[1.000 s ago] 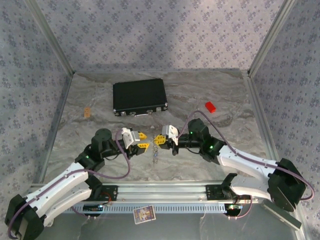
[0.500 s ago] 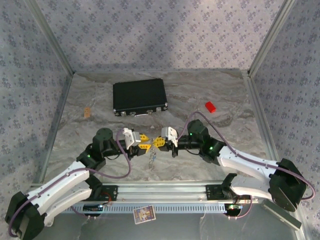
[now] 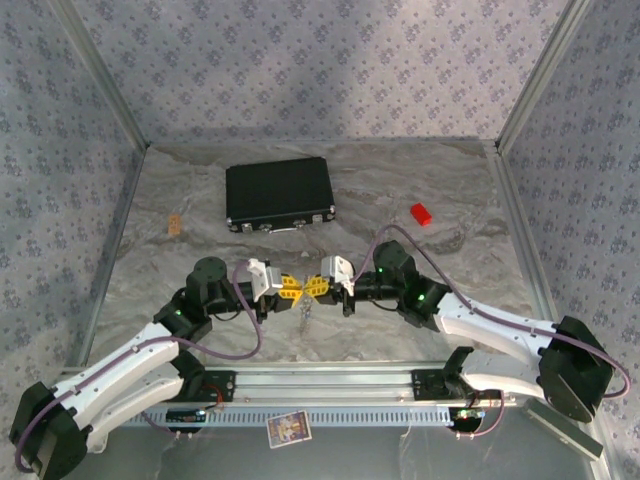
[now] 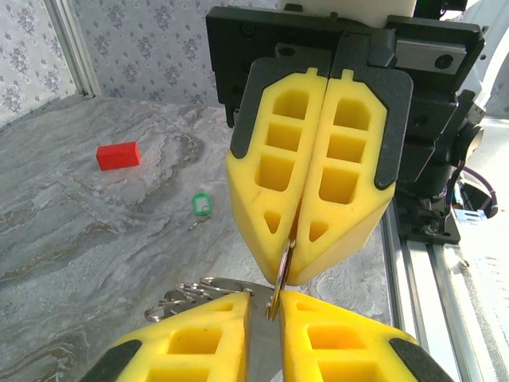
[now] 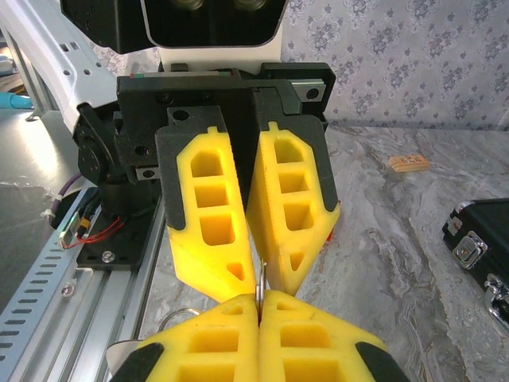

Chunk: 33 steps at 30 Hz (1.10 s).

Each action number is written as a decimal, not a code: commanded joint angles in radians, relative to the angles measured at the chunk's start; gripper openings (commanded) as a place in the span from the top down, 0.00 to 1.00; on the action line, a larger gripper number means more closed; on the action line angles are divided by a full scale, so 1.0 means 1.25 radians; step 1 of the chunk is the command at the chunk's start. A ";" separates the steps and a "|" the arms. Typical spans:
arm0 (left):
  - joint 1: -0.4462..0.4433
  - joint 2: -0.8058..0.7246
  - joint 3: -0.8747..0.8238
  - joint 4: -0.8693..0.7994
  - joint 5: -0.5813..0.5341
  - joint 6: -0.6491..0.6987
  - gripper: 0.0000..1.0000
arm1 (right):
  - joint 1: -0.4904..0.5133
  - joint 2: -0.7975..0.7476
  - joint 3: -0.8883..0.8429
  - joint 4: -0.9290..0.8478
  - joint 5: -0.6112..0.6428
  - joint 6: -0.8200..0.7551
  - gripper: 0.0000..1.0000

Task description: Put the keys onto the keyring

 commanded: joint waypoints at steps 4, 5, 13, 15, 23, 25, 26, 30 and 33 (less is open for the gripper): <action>-0.006 0.002 0.014 0.041 0.018 0.000 0.85 | 0.019 0.016 0.037 0.027 -0.003 -0.002 1.00; -0.006 0.002 0.014 0.039 0.019 0.000 0.87 | 0.020 0.017 0.036 0.028 -0.003 -0.004 1.00; -0.006 -0.006 0.029 -0.014 0.002 0.033 1.00 | 0.019 -0.007 0.039 -0.054 0.046 -0.042 0.88; -0.007 -0.013 0.041 -0.047 -0.019 0.053 1.00 | 0.017 -0.026 0.042 -0.120 0.086 -0.074 0.77; -0.028 0.023 0.112 -0.210 -0.080 0.153 1.00 | 0.018 -0.056 0.064 -0.247 0.169 -0.125 0.76; -0.035 0.034 0.118 -0.215 -0.083 0.159 1.00 | 0.022 -0.044 0.072 -0.244 0.171 -0.127 0.75; -0.039 0.041 0.120 -0.216 -0.085 0.163 1.00 | 0.025 -0.035 0.078 -0.244 0.172 -0.128 0.74; -0.051 0.054 0.125 -0.220 -0.091 0.177 1.00 | 0.028 -0.013 0.086 -0.227 0.150 -0.124 0.75; -0.053 0.056 0.122 -0.213 -0.092 0.181 1.00 | 0.030 0.003 0.096 -0.226 0.124 -0.124 0.75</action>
